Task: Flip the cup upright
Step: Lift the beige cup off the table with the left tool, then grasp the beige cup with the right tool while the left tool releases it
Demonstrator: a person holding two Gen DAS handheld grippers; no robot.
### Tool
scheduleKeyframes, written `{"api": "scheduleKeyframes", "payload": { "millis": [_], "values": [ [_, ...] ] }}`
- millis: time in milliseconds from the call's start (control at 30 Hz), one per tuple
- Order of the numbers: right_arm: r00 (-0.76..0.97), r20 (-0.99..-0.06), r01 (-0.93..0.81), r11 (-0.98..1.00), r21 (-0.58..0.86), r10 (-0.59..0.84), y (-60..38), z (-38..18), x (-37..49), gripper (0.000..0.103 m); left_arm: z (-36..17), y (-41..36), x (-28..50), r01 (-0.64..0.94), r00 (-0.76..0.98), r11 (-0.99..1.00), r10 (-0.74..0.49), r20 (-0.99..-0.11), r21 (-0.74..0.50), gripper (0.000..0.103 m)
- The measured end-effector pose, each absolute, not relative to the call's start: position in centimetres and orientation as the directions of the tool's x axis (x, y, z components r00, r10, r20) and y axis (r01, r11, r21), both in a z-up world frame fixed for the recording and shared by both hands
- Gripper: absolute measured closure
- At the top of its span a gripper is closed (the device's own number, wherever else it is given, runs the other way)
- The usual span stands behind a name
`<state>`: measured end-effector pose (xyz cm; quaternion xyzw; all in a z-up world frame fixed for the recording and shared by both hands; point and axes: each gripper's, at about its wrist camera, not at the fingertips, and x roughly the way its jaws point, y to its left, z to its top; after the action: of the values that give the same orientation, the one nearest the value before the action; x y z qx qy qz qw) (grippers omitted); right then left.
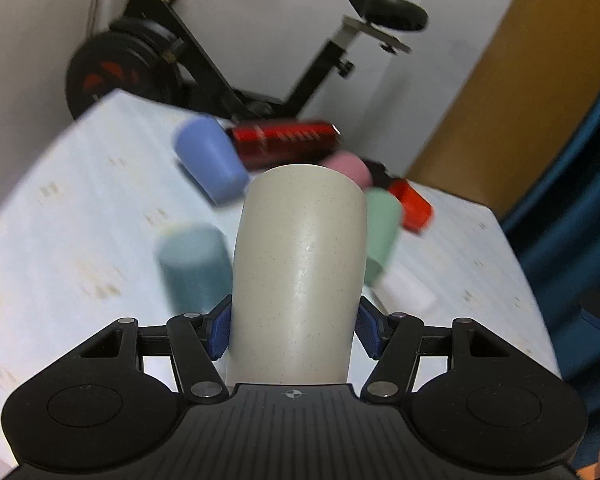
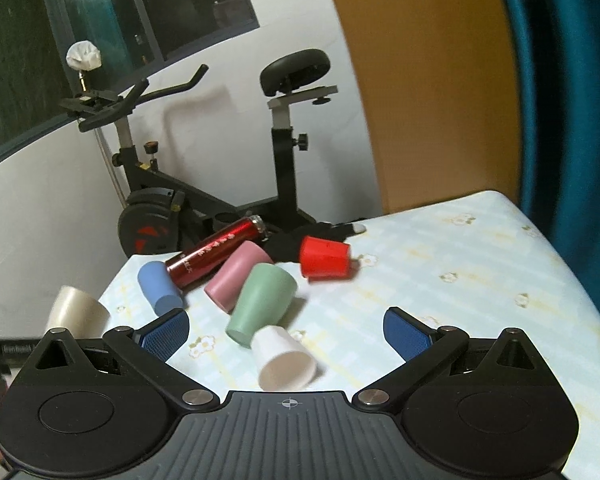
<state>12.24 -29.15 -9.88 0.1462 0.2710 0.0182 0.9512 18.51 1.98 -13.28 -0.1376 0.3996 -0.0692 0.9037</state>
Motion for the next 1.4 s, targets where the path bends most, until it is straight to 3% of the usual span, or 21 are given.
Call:
{"api": "scheduleKeyframes", "payload": {
  "millis": [433,800,1067,1233,1400],
  "values": [
    [0.845,-0.531,0.083,0.962,0.261,0.071,-32.1,-11.5,9.1,0.0,-21.5,-4.9,20.5,-0.029,0.558,0.929,-0.292,-0.777,-0.37,0.039],
    [0.818,-0.57,0.078,0.968,0.24,0.075,-31.9,-12.7,9.9,0.0,-22.9,-7.0,19.7,0.005,0.55,0.935,-0.298,-0.78,-0.354,0.039],
    [0.796,-0.599,0.072,0.968,0.241,0.09,-30.8,-14.1,9.9,0.0,-22.9,-7.9,18.2,0.096,0.576,0.958,-0.275,-0.77,-0.271,0.038],
    [0.798,-0.592,0.042,0.97,0.238,0.111,-29.9,-14.1,9.5,0.0,-20.5,-7.1,16.2,0.13,0.671,0.968,-0.246,-0.7,-0.216,0.025],
    [0.794,-0.593,0.011,0.972,0.235,0.135,-28.9,-14.2,9.7,0.0,-17.7,-5.3,13.8,0.1,0.804,0.988,-0.148,-0.576,-0.115,0.022]
  ]
}}
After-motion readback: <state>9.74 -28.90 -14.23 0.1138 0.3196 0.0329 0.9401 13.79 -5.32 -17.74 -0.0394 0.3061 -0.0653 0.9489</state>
